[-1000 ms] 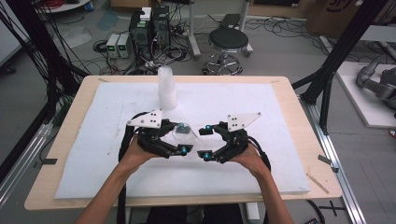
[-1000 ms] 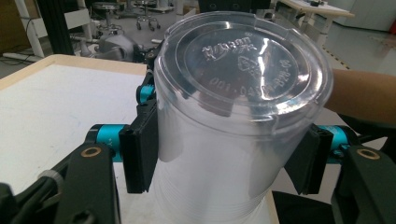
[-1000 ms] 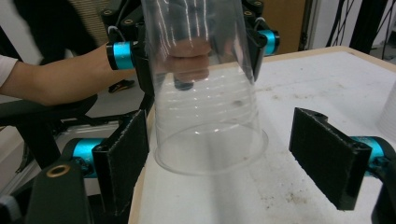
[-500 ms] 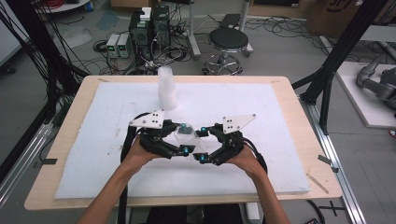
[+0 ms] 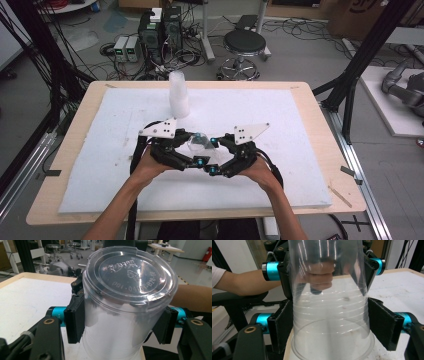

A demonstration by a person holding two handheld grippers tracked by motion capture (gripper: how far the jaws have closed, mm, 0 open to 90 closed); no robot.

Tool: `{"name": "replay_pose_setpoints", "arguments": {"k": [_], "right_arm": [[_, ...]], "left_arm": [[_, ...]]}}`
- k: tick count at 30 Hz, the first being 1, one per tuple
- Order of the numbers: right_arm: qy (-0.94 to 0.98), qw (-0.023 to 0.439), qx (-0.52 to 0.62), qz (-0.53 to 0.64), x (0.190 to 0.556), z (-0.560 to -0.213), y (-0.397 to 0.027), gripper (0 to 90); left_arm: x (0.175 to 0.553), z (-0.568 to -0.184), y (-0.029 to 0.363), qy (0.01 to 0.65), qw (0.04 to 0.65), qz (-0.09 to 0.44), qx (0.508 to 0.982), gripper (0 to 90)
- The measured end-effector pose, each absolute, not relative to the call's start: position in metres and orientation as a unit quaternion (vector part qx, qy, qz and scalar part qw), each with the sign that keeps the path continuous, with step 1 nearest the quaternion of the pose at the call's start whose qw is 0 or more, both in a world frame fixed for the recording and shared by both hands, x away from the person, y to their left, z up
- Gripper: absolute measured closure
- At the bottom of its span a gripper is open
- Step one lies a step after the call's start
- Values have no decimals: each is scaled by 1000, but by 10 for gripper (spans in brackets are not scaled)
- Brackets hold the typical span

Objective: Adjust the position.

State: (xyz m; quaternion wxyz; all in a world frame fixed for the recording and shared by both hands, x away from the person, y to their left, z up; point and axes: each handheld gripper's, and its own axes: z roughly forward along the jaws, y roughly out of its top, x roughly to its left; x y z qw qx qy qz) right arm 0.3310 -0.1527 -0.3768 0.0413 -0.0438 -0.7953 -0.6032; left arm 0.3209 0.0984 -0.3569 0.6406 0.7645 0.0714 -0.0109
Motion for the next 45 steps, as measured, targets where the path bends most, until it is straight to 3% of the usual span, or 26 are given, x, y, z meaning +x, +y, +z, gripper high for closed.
{"name": "replay_pose_setpoints", "arguments": {"k": [30,36,39,45], "right_arm": [[-799,31,-32,-600,330,-379,-152,327],[-800,32,-33,-599,330,-380,-151,328],[-800,33,-34,-598,330,-380,-151,328],[-802,30,-37,-596,331,-379,-155,328]], "left_arm": [[322,-360,98,68,638,-19,767,365],[322,-361,97,68,632,-21,772,266],[323,-361,96,76,633,-20,770,153],[323,-359,102,78,632,-18,771,124]]}}
